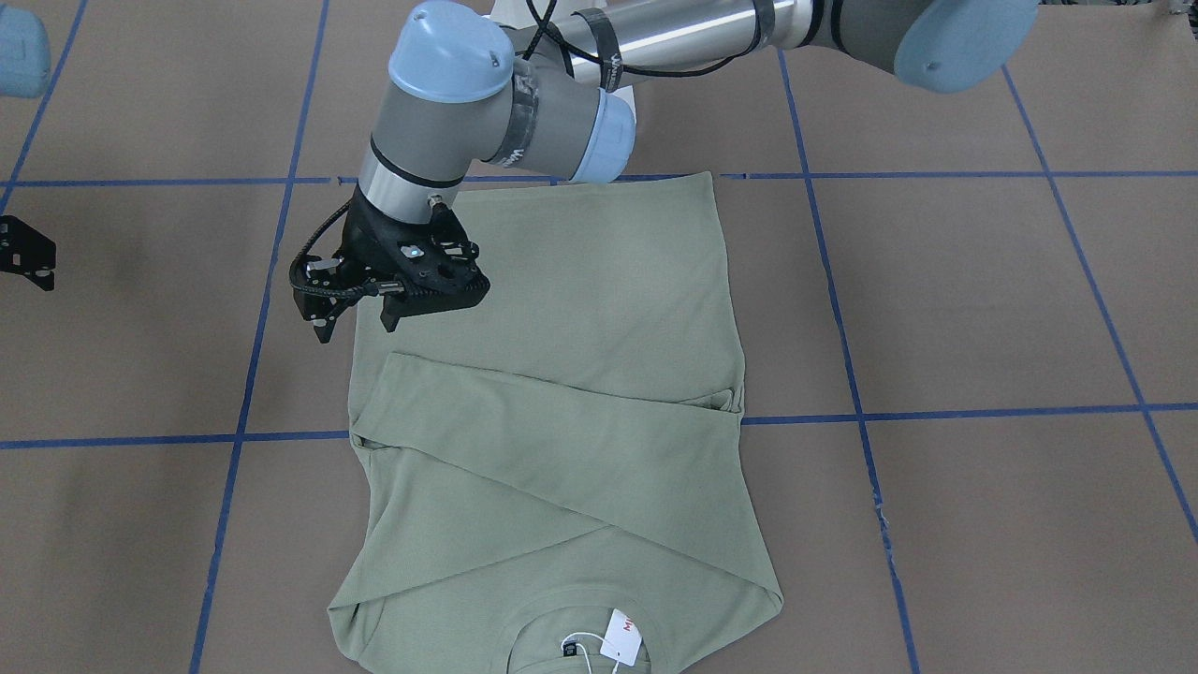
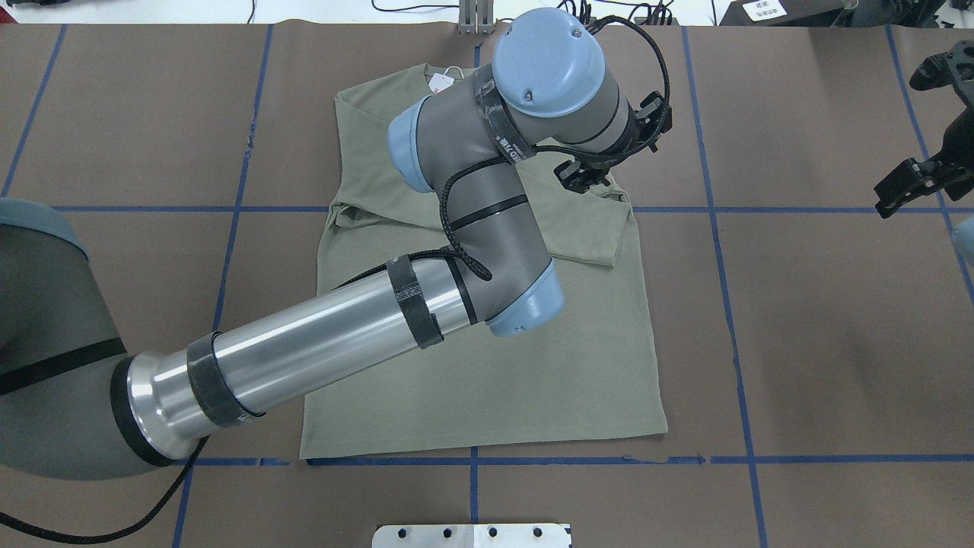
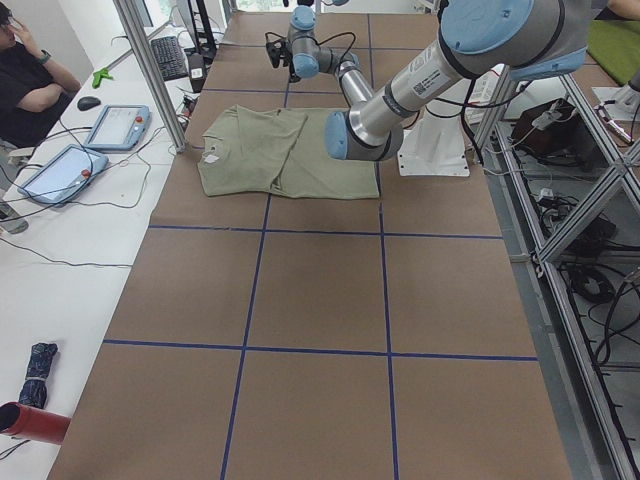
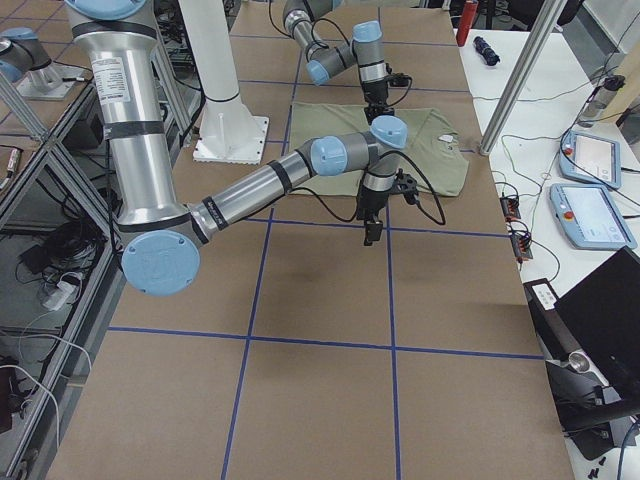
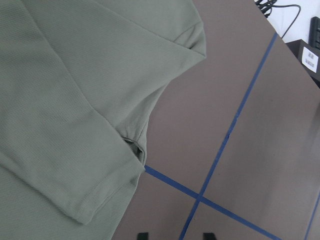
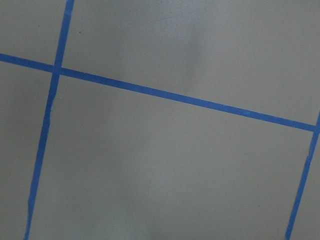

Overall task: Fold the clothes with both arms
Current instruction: 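Carry the sleeve with the left gripper across the shirt toward the far shoulder, then release the sleeve and withdraw the left gripper while the right gripper moves toward the hem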

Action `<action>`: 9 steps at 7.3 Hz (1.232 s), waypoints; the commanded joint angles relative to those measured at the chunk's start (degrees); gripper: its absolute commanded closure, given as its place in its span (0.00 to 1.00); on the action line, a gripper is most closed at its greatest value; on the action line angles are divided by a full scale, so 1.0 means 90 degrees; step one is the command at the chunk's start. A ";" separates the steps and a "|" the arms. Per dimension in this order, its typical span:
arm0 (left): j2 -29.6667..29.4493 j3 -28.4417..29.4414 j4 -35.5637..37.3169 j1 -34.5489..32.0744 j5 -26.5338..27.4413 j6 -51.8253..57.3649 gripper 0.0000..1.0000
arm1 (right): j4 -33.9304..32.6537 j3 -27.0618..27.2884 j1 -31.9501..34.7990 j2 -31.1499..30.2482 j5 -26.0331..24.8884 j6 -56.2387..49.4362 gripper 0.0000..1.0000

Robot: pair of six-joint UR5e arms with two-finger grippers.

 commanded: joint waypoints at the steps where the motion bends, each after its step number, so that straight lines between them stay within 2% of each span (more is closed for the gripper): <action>1: 0.0936 -0.1000 0.0048 -0.0063 0.0004 0.0492 0.01 | 0.0331 -0.0121 -0.0010 -0.0009 0.0273 0.0033 0.00; 2: 0.1338 -0.1430 0.0280 -0.0161 -0.0016 0.0841 0.01 | 0.0565 -0.0083 -0.0087 -0.0029 0.0216 0.0381 0.00; 3: 0.1671 -0.1879 0.0920 -0.0171 -0.0006 0.1618 0.01 | 0.1147 -0.0083 -0.0407 -0.0087 0.0196 0.0907 0.00; 5: 0.3170 -0.3497 0.1259 -0.0297 -0.0006 0.2540 0.01 | 0.2358 -0.0034 -0.1478 -0.0107 -0.0464 0.2807 0.00; 7: 0.4490 -0.4671 0.1365 -0.0425 -0.0016 0.3235 0.01 | 0.3316 0.0228 -0.2311 -0.0388 -0.0750 0.4556 0.00; 8: 0.4680 -0.4977 0.1724 -0.0435 -0.0016 0.3266 0.00 | 0.3737 0.0578 -0.3107 -0.0787 -0.1583 0.5425 0.00; 9: 0.4720 -0.5086 0.1795 -0.0445 -0.0016 0.3286 0.00 | 0.3838 0.0939 -0.3918 -0.0945 -0.2201 0.6323 0.00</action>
